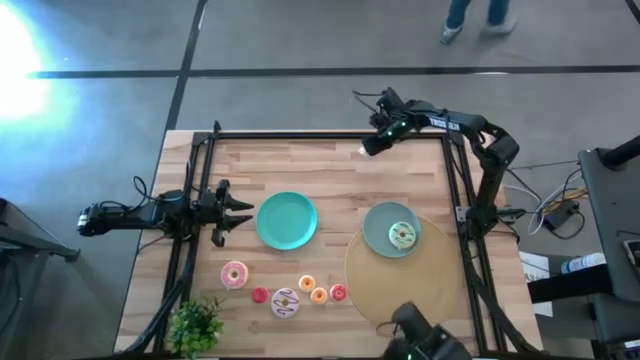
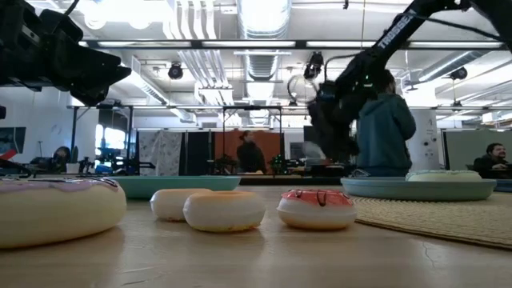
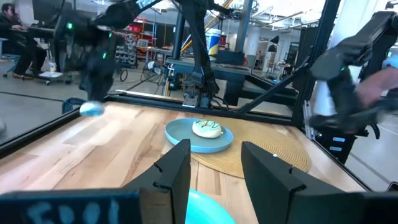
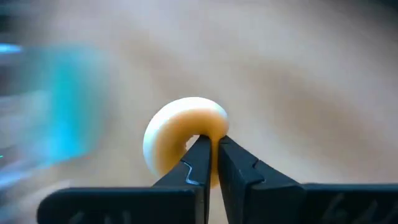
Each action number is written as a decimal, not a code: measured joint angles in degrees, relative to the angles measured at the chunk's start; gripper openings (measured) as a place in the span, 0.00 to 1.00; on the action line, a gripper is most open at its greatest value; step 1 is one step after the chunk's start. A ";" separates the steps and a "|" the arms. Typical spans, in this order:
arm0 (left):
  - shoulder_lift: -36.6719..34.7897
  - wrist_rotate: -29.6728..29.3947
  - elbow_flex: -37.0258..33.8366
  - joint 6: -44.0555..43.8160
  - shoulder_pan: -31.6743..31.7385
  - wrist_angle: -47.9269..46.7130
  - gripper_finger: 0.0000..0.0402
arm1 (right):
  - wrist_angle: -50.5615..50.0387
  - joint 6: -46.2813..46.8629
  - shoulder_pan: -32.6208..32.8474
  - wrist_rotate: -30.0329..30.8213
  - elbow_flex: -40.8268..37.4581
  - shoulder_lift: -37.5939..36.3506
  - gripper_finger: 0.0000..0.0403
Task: Pick & Place donuts
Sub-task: Put the small blue donut on the blue plate
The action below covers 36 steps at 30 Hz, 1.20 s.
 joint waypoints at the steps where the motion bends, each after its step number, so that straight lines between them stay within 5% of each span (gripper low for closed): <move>1: -0.02 0.00 0.00 0.00 0.02 0.00 0.29 | 1.29 0.83 0.55 -9.12 0.01 -0.54 0.03; 4: -0.01 0.00 0.00 -0.01 0.01 -0.01 0.29 | 6.85 8.03 3.41 -29.81 -0.01 -1.84 0.03; 7: -0.02 -0.07 0.00 0.00 0.00 0.00 0.29 | 11.10 14.42 7.22 -39.23 0.01 -3.01 0.03; 15: 0.17 -1.14 0.00 -0.01 0.00 0.32 0.29 | 12.45 17.09 20.24 -40.84 -0.01 -3.75 0.03; 20: 0.27 -1.14 0.00 -2.39 0.00 2.79 0.29 | 16.35 16.02 26.76 -13.96 -0.03 -4.89 0.03; 26: 0.35 -3.15 -0.02 -34.72 0.00 18.16 0.29 | 27.26 12.31 31.91 22.33 -0.03 -9.18 0.03; 32: 0.37 -15.40 -0.02 -50.88 0.00 29.05 0.29 | 41.66 -7.80 38.57 54.17 -0.01 -14.45 0.03; 36: 0.38 -23.84 0.88 -54.30 0.04 30.82 0.29 | 55.55 -27.62 42.56 62.38 -0.01 -15.49 0.03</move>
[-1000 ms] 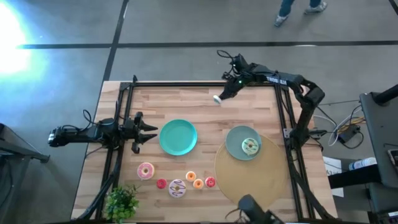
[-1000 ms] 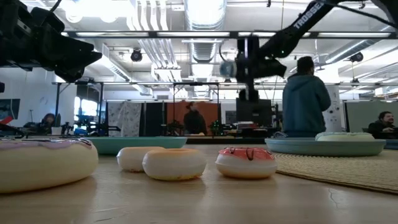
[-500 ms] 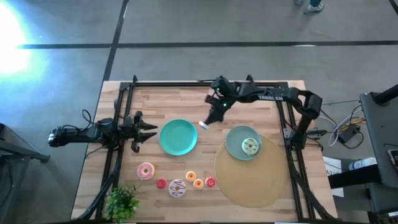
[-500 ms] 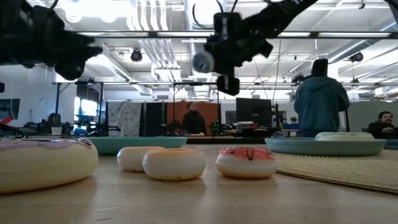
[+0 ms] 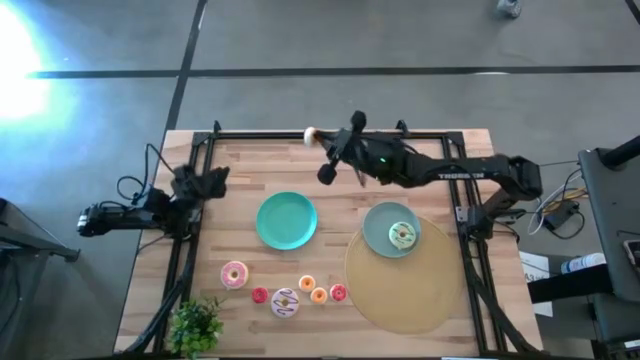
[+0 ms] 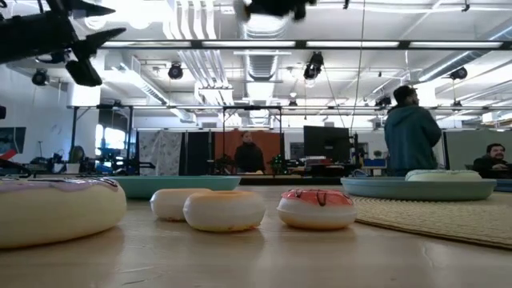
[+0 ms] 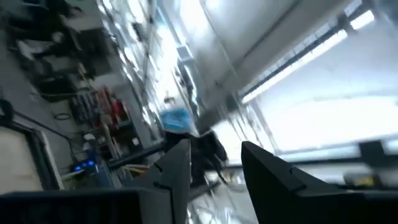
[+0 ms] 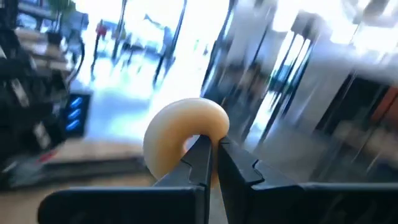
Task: Pick & Place donuts
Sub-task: Put the small blue donut on the blue plate
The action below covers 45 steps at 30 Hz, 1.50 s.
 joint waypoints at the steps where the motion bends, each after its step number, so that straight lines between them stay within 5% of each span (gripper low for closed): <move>1: 0.01 -0.80 0.53 -0.69 -0.01 0.13 0.29 | 3.18 -3.82 0.72 0.88 0.00 -0.03 0.03; 8: 0.01 -17.83 2.05 -0.62 -0.03 0.56 0.29 | 14.00 -16.90 1.72 3.40 0.02 0.98 0.03; 11: 0.69 -19.95 2.05 -1.18 -0.02 0.24 0.29 | 14.02 -18.69 1.08 3.28 0.94 1.66 0.03; 18: 13.35 -14.18 6.17 -4.58 -0.02 -0.03 0.29 | 11.87 -18.44 -1.67 -3.95 4.34 4.68 0.03; 24: 27.07 -2.75 15.38 -6.21 0.63 2.37 0.29 | 11.73 -21.28 -3.46 -9.06 6.22 7.01 0.03; 37: 50.25 9.91 37.81 -14.63 10.61 2.56 0.29 | 12.59 -22.09 -4.07 -22.53 9.84 6.84 0.03; 45: 60.68 22.33 44.02 -17.48 16.60 9.45 0.29 | 18.44 -21.21 -3.93 -22.79 10.56 6.58 0.03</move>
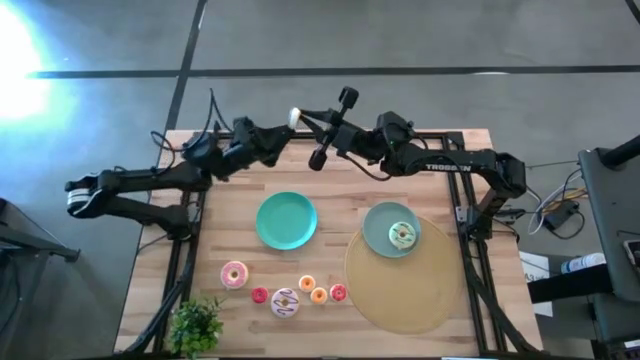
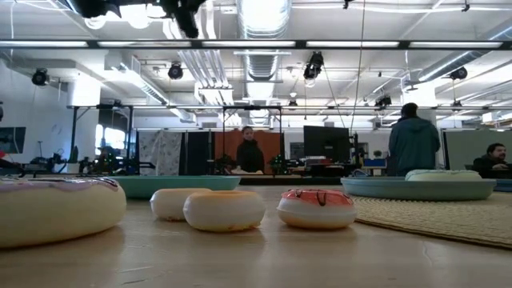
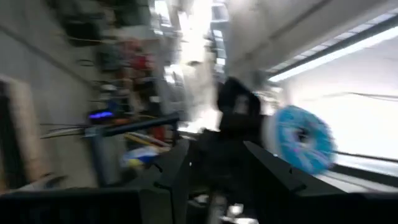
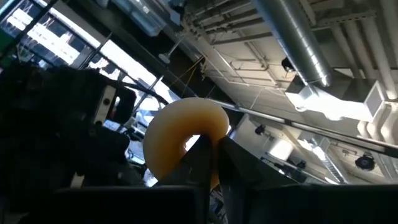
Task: Pick & Place donuts
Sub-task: Put the small blue donut on the blue plate
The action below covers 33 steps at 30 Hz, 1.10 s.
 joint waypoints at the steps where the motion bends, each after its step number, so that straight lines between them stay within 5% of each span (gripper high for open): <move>1: 0.54 1.03 0.10 -0.01 0.47 2.79 0.29 | 0.39 0.24 0.13 0.02 0.00 -0.11 0.03; 16: 4.73 9.07 0.23 -2.13 1.57 17.74 0.29 | 4.42 4.37 0.62 -3.04 -0.02 -0.48 0.03; 33: 10.30 17.51 8.45 -0.37 2.14 17.68 0.29 | 3.67 3.07 0.47 -4.12 0.02 -0.35 0.03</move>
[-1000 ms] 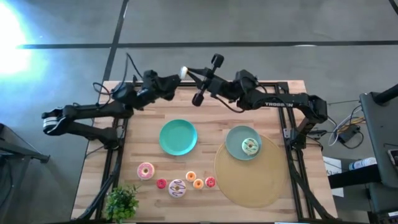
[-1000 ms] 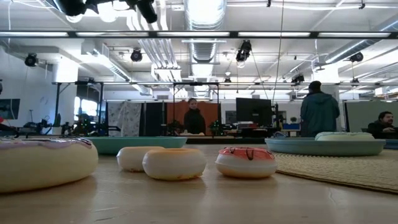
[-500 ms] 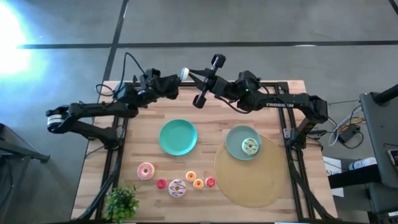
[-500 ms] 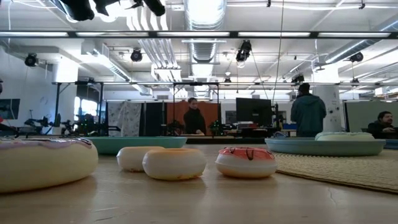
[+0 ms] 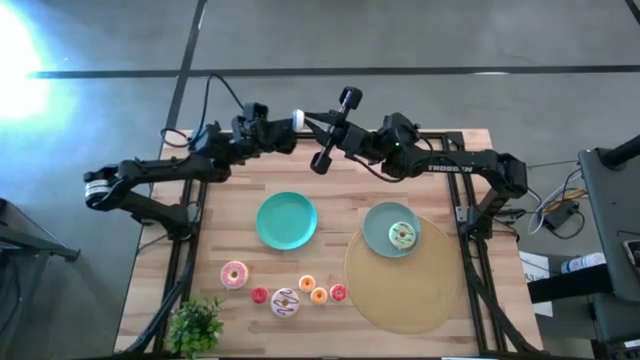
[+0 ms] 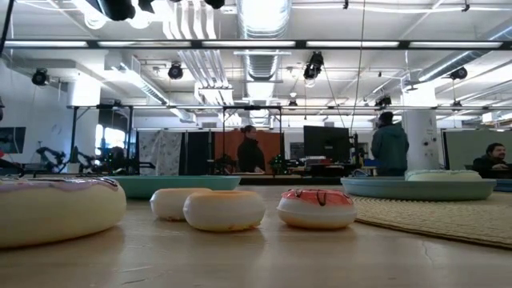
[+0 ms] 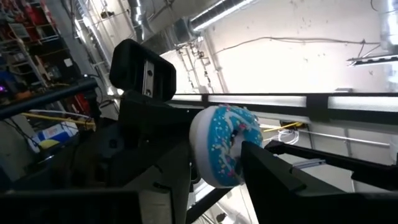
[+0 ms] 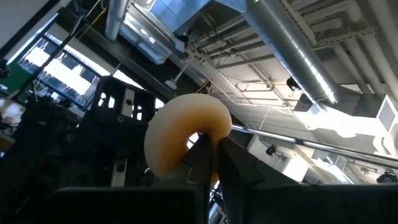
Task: Pick & Place donuts
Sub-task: Put the small blue donut on the blue plate
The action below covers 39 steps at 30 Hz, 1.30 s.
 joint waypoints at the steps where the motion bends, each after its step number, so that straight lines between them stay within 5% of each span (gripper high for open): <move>1: -0.21 0.00 -0.05 0.40 0.02 -0.12 0.29 | -0.02 -0.01 0.00 0.01 0.00 0.00 0.03; 12: 0.04 -0.99 -0.05 2.50 0.06 -0.11 0.27 | -1.47 -0.04 -0.30 0.21 0.00 0.00 0.03; 23: 0.07 -1.70 -0.05 4.96 0.49 -2.51 0.05 | -6.05 -1.59 -0.28 2.87 0.09 -0.24 0.05; 32: -0.19 -1.03 -0.12 4.95 2.10 -3.11 0.01 | -6.94 -2.20 -0.72 4.06 0.09 -0.19 0.27; 39: -1.65 -1.60 -0.42 6.38 3.20 -5.68 0.01 | -7.28 -6.85 -0.46 16.52 0.01 -0.17 0.43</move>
